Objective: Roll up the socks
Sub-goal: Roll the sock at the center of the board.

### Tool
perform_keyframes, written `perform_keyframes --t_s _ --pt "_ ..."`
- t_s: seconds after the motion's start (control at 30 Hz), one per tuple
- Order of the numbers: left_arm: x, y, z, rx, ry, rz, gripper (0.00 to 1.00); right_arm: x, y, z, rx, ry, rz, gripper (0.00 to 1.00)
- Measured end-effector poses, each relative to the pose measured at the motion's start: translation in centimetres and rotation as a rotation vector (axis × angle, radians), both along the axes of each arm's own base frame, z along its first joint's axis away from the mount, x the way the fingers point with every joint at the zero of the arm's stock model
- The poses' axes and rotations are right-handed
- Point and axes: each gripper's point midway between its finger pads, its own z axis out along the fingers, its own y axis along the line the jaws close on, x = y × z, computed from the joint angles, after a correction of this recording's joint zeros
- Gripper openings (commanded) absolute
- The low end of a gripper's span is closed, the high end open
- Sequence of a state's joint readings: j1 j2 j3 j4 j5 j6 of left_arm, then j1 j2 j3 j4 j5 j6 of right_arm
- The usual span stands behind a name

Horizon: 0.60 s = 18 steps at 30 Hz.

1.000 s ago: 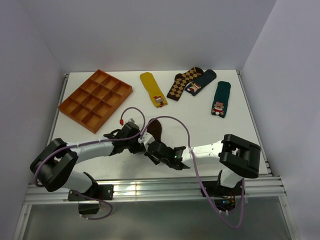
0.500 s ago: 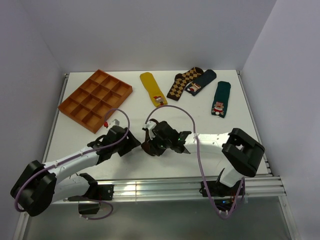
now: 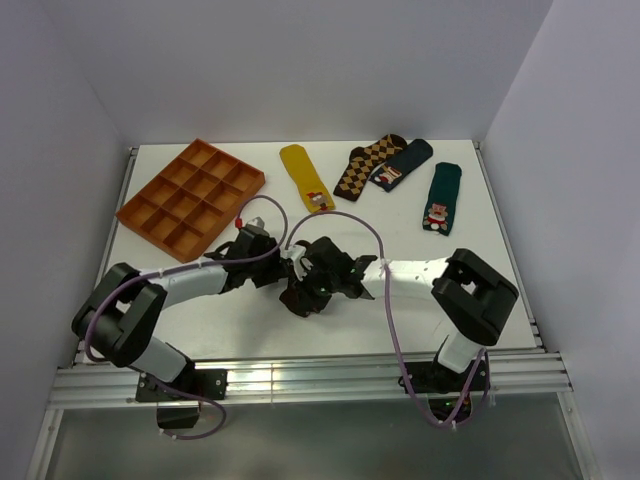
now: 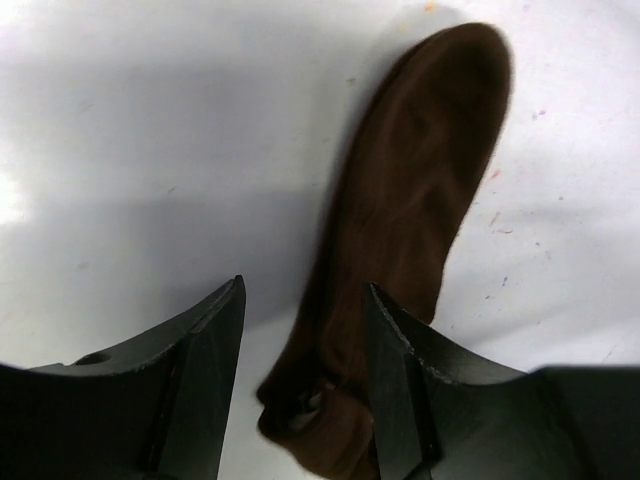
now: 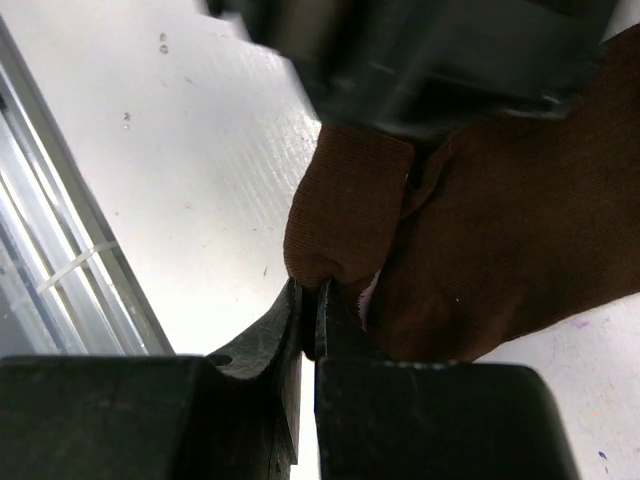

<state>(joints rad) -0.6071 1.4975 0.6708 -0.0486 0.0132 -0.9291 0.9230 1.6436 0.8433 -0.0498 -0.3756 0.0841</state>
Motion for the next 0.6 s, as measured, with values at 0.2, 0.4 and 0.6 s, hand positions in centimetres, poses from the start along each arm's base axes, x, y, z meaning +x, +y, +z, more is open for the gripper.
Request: perform_keyframes --t_s 0.2,0.4,0.6 --pt "0.9 -1.1 -0.1 -0.019 -0.029 -0.045 0.45 -0.2 0.0 0.0 0.007 0.021 0.025 0.00" --pt "1.5 -1.7 -0.8 -0.024 -0.036 -0.063 0.20 -0.2 -0.2 0.2 0.013 0.062 0.032 0.00" --pt "1.8 -1.7 -0.9 -0.015 -0.059 -0.079 0.16 0.8 0.0 0.0 0.026 0.170 0.033 0.00"
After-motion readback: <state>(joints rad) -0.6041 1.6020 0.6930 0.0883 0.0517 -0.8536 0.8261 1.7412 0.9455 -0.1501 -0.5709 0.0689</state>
